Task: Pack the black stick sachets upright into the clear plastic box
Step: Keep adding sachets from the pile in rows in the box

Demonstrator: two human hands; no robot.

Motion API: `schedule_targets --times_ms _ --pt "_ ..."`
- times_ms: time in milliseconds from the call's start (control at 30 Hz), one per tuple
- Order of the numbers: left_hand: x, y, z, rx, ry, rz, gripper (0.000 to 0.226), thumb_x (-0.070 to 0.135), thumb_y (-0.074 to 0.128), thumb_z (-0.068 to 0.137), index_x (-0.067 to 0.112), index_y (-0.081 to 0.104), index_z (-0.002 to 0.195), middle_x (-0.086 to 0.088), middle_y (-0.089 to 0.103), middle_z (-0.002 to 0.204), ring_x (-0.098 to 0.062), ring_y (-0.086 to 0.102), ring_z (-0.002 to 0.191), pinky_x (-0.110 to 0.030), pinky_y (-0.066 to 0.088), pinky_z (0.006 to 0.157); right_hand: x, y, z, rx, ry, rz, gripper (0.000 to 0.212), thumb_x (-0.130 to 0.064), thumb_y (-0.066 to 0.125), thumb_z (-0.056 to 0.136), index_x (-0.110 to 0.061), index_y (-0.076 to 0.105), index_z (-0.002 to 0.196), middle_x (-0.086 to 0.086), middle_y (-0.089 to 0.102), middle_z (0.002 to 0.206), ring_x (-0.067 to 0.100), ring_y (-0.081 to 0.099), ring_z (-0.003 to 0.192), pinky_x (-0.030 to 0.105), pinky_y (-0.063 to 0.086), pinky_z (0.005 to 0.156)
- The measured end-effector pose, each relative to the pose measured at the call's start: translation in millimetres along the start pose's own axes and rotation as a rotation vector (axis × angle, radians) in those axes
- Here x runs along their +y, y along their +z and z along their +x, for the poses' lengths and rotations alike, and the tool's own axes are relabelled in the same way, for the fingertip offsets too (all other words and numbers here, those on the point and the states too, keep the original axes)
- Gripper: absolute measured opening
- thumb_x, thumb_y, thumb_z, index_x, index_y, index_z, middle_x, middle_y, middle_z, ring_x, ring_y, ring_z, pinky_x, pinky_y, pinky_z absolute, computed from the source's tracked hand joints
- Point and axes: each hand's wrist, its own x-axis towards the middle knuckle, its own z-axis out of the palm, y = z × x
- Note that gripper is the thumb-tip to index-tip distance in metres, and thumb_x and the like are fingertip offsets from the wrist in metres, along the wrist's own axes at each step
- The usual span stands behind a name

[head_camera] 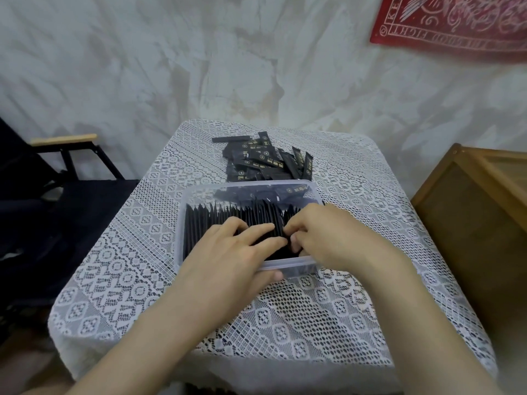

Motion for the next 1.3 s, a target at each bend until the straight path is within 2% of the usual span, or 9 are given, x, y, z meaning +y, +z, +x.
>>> schedule_targets --times_ms 167,367,500,667,767,900,1000,1167,1300 --pt "3.5 -4.0 4.9 0.01 0.014 -0.033 0.059 0.067 0.041 0.086 0.032 0.062 0.128 0.009 0.058 0.138 -0.022 0.055 0.105 -0.039 0.053 0.08 0.6 -4.4 -2.1 -0.042 -0.025 -0.004 0.033 -0.008 0.048 0.093 -0.027 0.074 0.097 0.006 0.072 0.099 0.031 0.067 0.092 0.043 0.058 0.082" --pt "9.8 -0.9 10.4 0.019 0.053 -0.044 0.055 0.067 0.041 0.084 0.031 0.059 0.121 0.017 0.06 0.131 -0.016 0.055 0.106 -0.033 0.051 0.08 4.6 -5.9 1.3 -0.075 -0.028 0.022 0.037 -0.009 0.045 0.092 -0.033 0.073 0.089 0.007 0.071 0.099 0.029 0.068 0.089 0.045 0.06 0.08" --pt "10.4 0.7 8.1 0.018 0.047 -0.021 0.053 0.064 0.032 0.089 0.035 0.058 0.125 0.018 0.057 0.131 -0.018 0.053 0.105 -0.034 0.049 0.078 7.3 -5.0 4.2 -0.1 -0.02 0.063 0.038 -0.012 0.043 0.085 -0.037 0.068 0.073 0.008 0.072 0.092 0.031 0.069 0.086 0.049 0.06 0.079" --pt "11.3 0.5 7.2 0.026 0.032 -0.017 0.051 0.062 0.031 0.089 0.034 0.064 0.118 0.016 0.059 0.127 -0.019 0.054 0.104 -0.036 0.05 0.077 7.3 -6.3 2.7 -0.103 -0.012 0.14 0.033 -0.015 0.045 0.087 -0.028 0.075 0.091 0.006 0.075 0.093 0.028 0.072 0.087 0.049 0.06 0.083" --pt "10.9 1.2 7.0 0.025 0.028 -0.014 0.05 0.062 0.032 0.09 0.035 0.064 0.117 0.016 0.06 0.127 -0.02 0.055 0.104 -0.036 0.05 0.077 12.0 -19.9 -3.1 -0.032 0.006 0.254 0.03 -0.011 0.045 0.102 -0.023 0.072 0.106 0.002 0.075 0.09 0.019 0.075 0.08 0.04 0.063 0.082" --pt "10.2 2.5 6.2 0.029 0.028 -0.003 0.049 0.061 0.035 0.091 0.035 0.065 0.12 0.015 0.06 0.13 -0.019 0.056 0.105 -0.037 0.051 0.077 32.2 -37.7 8.7 0.222 0.038 0.59 0.027 -0.006 0.046 0.103 -0.013 0.071 0.098 0.007 0.074 0.078 0.018 0.074 0.065 0.03 0.063 0.066" --pt "10.1 3.0 7.0 0.035 0.026 0.016 0.047 0.061 0.039 0.091 0.035 0.067 0.119 0.015 0.062 0.129 -0.019 0.057 0.104 -0.037 0.053 0.076 56.9 -34.1 31.4 0.304 0.142 0.716 0.015 -0.007 0.057 0.101 -0.006 0.072 0.099 0.012 0.071 0.072 0.018 0.068 0.056 0.029 0.061 0.059" --pt "9.6 4.2 6.5 0.028 0.021 0.039 0.041 0.06 0.062 0.087 0.034 0.068 0.118 0.014 0.063 0.128 -0.021 0.059 0.104 -0.038 0.055 0.075 89.8 4.7 67.8 0.272 0.343 0.389 0.009 -0.029 0.072 0.093 -0.021 0.068 0.09 0.005 0.076 0.075 0.021 0.073 0.061 0.044 0.063 0.074" --pt "9.0 2.7 5.0 0.042 0.015 0.038 0.038 0.058 0.06 0.088 0.034 0.069 0.116 0.013 0.065 0.126 -0.022 0.06 0.103 -0.038 0.054 0.073 83.8 12.0 84.8 0.342 0.221 0.205 0.018 -0.046 0.071 0.09 -0.029 0.069 0.097 -0.011 0.064 0.074 0.012 0.06 0.065 0.027 0.042 0.058"
